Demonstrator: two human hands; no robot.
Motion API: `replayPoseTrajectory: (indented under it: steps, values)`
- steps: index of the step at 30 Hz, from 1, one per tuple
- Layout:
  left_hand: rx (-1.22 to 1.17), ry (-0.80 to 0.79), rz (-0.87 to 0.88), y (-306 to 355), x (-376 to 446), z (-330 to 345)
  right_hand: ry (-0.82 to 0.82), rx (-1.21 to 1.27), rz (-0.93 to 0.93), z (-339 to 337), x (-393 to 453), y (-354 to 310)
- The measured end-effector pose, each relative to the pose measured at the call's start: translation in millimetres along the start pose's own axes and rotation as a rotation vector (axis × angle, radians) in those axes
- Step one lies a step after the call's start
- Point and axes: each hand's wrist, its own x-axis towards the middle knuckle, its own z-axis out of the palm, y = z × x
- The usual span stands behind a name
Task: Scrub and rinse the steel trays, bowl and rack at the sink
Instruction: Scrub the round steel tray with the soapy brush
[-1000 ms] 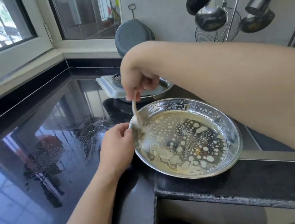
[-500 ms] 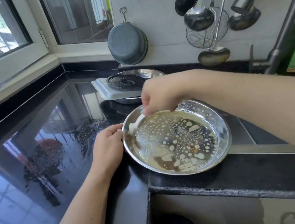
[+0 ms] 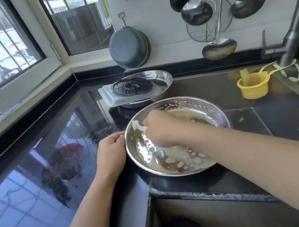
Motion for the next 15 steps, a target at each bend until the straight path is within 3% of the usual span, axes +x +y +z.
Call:
replayPoseTrajectory:
  steps: [4, 9, 15]
  values:
    - [0.018, 0.009, 0.008, -1, 2, 1, -0.119, -0.045, -0.102, 6, -22, 5]
    - [-0.011, -0.039, 0.020, 1, -2, 4, 0.028, 0.108, 0.009, 1, -5, 20]
    - [-0.073, -0.032, 0.039, 0, -1, 2, -0.193, 0.018, -0.108, 0, -23, 17]
